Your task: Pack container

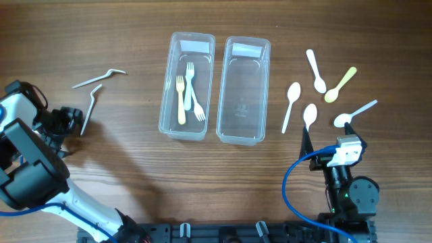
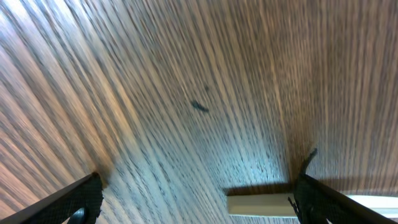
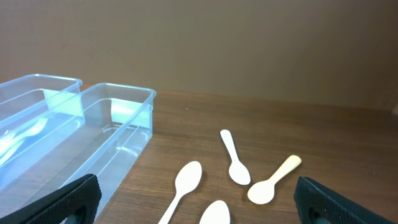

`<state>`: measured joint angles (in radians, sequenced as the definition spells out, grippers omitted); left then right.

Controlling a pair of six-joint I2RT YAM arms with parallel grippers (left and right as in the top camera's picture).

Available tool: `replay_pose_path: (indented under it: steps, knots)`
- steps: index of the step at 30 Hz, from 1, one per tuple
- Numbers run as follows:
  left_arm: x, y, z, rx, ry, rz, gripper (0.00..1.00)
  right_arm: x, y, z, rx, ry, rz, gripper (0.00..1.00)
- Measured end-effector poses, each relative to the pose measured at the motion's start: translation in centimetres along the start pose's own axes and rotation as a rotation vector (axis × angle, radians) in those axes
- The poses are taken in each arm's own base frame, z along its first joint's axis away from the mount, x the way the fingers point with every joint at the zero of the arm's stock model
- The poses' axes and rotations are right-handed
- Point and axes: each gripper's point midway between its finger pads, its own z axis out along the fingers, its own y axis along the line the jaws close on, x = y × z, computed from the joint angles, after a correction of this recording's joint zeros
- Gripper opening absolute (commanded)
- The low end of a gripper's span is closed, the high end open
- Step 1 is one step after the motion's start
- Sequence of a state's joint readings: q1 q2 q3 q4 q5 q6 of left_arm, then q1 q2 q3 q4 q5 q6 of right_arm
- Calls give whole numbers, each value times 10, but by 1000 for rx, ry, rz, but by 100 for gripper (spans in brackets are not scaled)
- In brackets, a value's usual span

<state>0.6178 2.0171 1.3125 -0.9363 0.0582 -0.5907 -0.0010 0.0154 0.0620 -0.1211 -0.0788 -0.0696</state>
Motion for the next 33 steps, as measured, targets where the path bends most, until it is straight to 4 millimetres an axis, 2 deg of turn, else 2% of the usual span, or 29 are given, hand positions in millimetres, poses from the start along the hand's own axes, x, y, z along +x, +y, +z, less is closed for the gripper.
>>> replay_pose_path:
  steps: [4,6,7,10,12,13,15,16,19,22,24,26,29,33]
  knots:
    - [14,-13,-2,4,0,48,100,0,0,0,0,0,0,100]
    - [12,-18,-17,29,-42,61,100,0,0,0,0,0,0,100]
    - [9,-22,-35,63,-88,63,100,0,0,0,0,0,0,100]
    - [-10,-46,-138,279,-370,118,100,0,0,0,0,0,0,100]
    - [-9,-49,-181,353,-484,172,100,0,0,0,0,0,0,100]
    - [-7,-50,-195,375,-520,200,100,0,0,0,0,0,0,100]
    - [1,-59,-206,409,-546,292,100,0,0,0,0,0,0,100]
    - [7,-67,-204,417,-535,370,100,0,0,0,0,0,0,100]
    - [40,-104,-182,446,-479,774,100,0,0,0,0,0,0,100]
    - [76,-138,-149,455,-410,1124,100,0,0,0,0,0,0,100]
    - [92,-149,-129,444,-376,1275,99,0,0,0,0,0,0,100]
    - [92,-153,-114,419,-361,1333,98,0,0,0,0,0,0,100]
    - [83,-154,-93,364,-350,1352,95,0,0,0,0,0,0,100]
    - [69,-152,-83,295,-371,1339,93,0,0,0,0,0,0,100]
